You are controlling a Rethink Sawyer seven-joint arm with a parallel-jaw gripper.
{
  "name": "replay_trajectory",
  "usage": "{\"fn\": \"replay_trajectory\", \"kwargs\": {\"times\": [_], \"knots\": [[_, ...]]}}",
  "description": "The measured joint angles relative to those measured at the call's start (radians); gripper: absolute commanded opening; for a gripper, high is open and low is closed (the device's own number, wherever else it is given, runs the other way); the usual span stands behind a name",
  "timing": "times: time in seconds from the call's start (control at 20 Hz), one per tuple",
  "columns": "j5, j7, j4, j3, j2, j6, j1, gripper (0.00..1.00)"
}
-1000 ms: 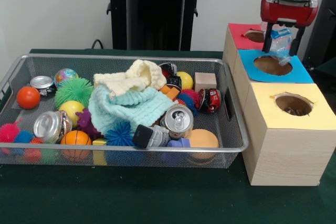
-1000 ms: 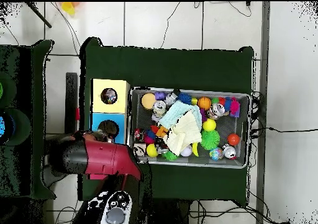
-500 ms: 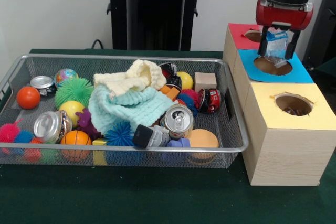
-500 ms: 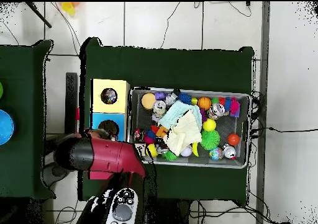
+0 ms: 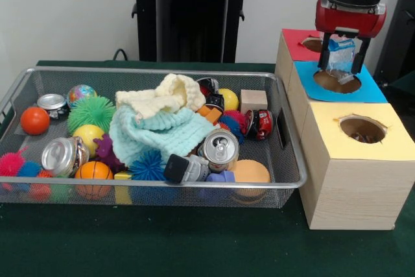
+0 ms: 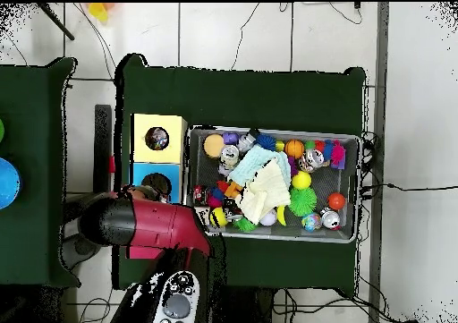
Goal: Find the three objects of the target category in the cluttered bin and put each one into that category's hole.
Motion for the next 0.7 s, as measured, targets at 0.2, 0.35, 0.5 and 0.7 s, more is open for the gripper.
{"fn": "replay_trajectory", "kwargs": {"times": [0.2,0.35,0.5,0.7], "knots": [[0.000,0.000,0.000,0.000,0.000,0.000,0.000,0.00],[0.000,0.000,0.000,0.000,0.000,0.000,0.000,0.00],[0.000,0.000,0.000,0.000,0.000,0.000,0.000,0.00],[0.000,0.000,0.000,0.000,0.000,0.000,0.001,0.00]]}}
